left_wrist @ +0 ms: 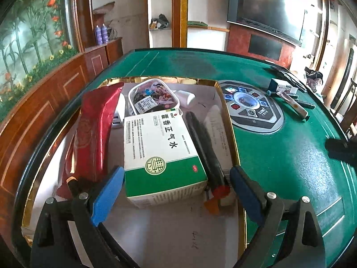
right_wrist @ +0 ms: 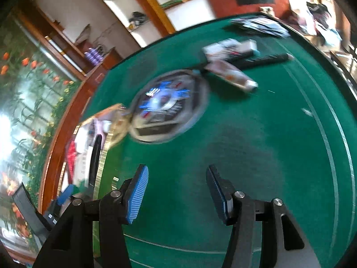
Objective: Organize objects
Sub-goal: 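Withdraw both tools from the tray back over the table, then lower the left tool onto the white-and-blue barcode box and grasp it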
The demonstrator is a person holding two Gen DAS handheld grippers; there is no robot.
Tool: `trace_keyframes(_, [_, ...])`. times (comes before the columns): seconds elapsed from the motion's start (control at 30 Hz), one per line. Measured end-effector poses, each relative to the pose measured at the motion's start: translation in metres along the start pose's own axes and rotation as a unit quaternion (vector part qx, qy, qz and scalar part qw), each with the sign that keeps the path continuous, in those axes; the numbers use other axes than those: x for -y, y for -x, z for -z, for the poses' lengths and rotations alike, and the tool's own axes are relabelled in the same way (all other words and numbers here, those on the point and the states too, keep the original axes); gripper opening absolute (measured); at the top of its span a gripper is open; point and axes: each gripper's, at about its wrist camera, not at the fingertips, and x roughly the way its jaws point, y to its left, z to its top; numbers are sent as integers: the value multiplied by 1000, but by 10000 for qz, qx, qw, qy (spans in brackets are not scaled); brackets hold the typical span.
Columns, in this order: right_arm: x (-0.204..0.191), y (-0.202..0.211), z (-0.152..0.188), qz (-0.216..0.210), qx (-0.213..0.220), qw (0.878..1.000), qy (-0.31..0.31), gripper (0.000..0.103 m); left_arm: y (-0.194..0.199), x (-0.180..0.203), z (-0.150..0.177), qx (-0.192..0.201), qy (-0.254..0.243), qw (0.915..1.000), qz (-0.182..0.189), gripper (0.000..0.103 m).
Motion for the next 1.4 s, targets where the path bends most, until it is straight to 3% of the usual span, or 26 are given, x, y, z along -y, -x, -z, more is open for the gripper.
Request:
trace_keyframes(0.1, [27, 17, 2, 120, 124, 9998, 47, 58, 20, -19, -9, 24, 519, 9974, 495, 94])
trace_keyframes(0.23, [58, 33, -12, 447, 391, 9981, 132, 64, 75, -14, -31, 783, 850, 9890, 925, 97])
trace_keyframes(0.33, [70, 34, -32, 587, 502, 9969, 157, 64, 101, 21, -50, 1303, 822, 9798, 1278, 103])
trace_keyframes(0.4, [76, 36, -47, 712, 538, 9959, 178, 64, 99, 60, -65, 1368, 603, 9784, 1427, 103])
trace_keyframes(0.57, [84, 46, -76, 1083, 580, 9920, 306, 65, 49, 154, -73, 1084, 207, 9818, 1548, 103])
trace_keyframes(0.67, [84, 47, -97, 1443, 616, 9865, 474, 66, 9, 180, -65, 773, -7, 9847, 1560, 103])
trace_keyframes(0.77, [79, 31, -122, 1721, 563, 9814, 636, 75, -27, 178, -58, 344, 42, 9855, 1663, 103])
trace_keyframes(0.87, [68, 0, -160, 1844, 518, 9789, 719, 75, -52, 163, -56, -119, 381, 9850, 1678, 103])
trace_keyframes(0.93, [62, -27, -193, 1867, 421, 9797, 590, 75, -62, 155, -52, -307, 587, 9864, 1502, 103])
trace_keyframes(1.03, [54, -72, -244, 1767, 98, 9837, 307, 75, -75, 142, -49, -684, 991, 9800, 1582, 103])
trace_keyframes(1.13, [47, -123, -278, 1919, -412, 9804, 182, 75, -79, 128, -47, -769, 1330, 9743, 1649, 103])
trace_keyframes(1.27, [46, -168, -283, 2080, -891, 9740, 102, 75, -88, 117, -46, -940, 1558, 9684, 1708, 103])
trace_keyframes(1.33, [45, -176, -271, 2372, -1061, 9654, 211, 75, -85, 116, -46, -884, 1588, 9689, 1681, 103])
trace_keyframes(1.4, [47, -173, -256, 2406, -1195, 9631, 172, 75, -85, 116, -46, -908, 1584, 9690, 1663, 103])
